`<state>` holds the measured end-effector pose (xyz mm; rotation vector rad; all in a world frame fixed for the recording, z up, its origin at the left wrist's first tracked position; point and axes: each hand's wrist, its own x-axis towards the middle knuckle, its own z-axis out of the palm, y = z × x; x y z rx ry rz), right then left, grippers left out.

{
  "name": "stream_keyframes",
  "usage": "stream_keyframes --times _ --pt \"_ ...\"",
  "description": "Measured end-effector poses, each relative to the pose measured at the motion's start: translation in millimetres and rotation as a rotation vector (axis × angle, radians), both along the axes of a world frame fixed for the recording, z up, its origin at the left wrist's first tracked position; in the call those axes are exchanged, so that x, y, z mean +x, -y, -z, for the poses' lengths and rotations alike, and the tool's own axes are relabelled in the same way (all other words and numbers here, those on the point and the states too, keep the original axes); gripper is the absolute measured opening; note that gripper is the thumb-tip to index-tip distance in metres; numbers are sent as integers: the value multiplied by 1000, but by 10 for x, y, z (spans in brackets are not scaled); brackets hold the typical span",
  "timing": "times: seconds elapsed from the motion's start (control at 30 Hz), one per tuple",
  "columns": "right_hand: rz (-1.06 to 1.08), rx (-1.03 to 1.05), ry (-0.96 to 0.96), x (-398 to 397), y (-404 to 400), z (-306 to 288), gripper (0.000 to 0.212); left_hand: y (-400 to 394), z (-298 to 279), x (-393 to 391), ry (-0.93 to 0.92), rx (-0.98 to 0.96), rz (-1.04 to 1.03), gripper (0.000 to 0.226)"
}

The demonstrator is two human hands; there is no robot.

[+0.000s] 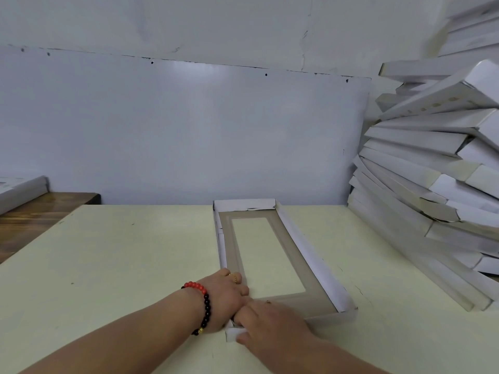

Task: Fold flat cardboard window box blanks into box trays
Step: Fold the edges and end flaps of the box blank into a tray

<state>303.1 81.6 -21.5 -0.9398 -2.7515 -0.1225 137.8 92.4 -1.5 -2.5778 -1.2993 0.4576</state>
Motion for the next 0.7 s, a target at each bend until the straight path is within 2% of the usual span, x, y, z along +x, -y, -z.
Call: stream_keyframes --times 0.1,0.23,0.37,0.43,0.53,0.7 --pt "11 35 -18 -26 53 45 27 -12 3 -19 -3 6 20 31" --pt "-18 78 5 -12 9 181 26 -25 4 -14 7 5 24 18" --pt "21 -23 91 -23 -14 180 30 -6 69 -50 88 -28 -34 19" --pt "2 -88 75 -9 -35 145 33 6 81 -65 136 -42 -71 22" --pt "-48 -177 154 -18 -84 118 41 25 52 -89 156 -59 -102 23" --pt "68 -221 146 -35 -9 68 43 79 21 -70 200 -111 -149 23"
